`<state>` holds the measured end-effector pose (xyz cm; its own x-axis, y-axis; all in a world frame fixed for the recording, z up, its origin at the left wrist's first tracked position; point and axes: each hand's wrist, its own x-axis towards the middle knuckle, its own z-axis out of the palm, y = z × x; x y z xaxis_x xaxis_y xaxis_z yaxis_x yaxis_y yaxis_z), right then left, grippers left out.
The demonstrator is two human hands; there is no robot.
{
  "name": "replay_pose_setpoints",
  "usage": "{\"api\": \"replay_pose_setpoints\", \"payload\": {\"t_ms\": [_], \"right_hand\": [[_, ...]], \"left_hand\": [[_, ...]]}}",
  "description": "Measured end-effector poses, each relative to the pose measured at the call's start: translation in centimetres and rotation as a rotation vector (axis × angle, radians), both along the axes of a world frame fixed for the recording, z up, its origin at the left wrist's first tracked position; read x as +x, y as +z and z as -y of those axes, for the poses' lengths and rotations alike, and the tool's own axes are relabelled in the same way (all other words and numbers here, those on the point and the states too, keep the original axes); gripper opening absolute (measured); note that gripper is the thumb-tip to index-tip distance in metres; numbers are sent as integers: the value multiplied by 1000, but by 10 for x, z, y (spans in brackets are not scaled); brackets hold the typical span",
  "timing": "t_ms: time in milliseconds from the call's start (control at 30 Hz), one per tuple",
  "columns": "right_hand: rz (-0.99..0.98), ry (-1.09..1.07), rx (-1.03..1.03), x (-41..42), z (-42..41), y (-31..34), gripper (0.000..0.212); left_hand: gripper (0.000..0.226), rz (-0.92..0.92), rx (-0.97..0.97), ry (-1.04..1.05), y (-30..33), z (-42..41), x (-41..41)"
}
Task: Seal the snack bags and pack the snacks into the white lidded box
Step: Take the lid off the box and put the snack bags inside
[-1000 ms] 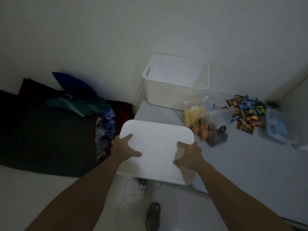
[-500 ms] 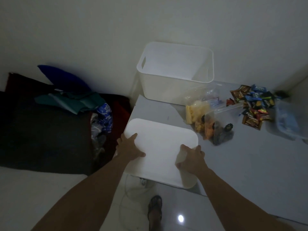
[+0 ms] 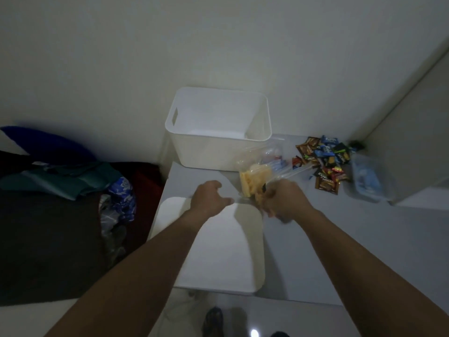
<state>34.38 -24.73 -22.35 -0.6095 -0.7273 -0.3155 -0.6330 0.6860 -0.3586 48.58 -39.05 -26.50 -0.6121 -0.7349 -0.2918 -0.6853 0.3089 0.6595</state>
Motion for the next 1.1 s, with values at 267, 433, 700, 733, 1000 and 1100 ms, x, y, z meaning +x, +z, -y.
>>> {"api": "replay_pose_setpoints", "payload": {"t_ms": [267, 433, 700, 733, 1000, 1100], "right_hand": [[-230, -14, -96, -86, -4, 42, 30], [-262, 209, 105, -120, -13, 27, 42], [-150, 397, 29, -170, -28, 19, 9], [-108, 412, 12, -176, -29, 23, 8], [66, 439, -190, -222, -23, 118, 10], [86, 429, -298, -231, -7, 156, 7]], "left_hand": [[42, -175, -43, -96, 27, -38, -91], [40, -100, -63, -105, 17, -52, -117], [18, -22, -164, -80, 22, -70, -149], [17, -15, -163, -82, 25, -72, -152], [10, -73, -135, 17, 123, -54, -169], [4, -105, -132, 78, 170, -33, -167]]}}
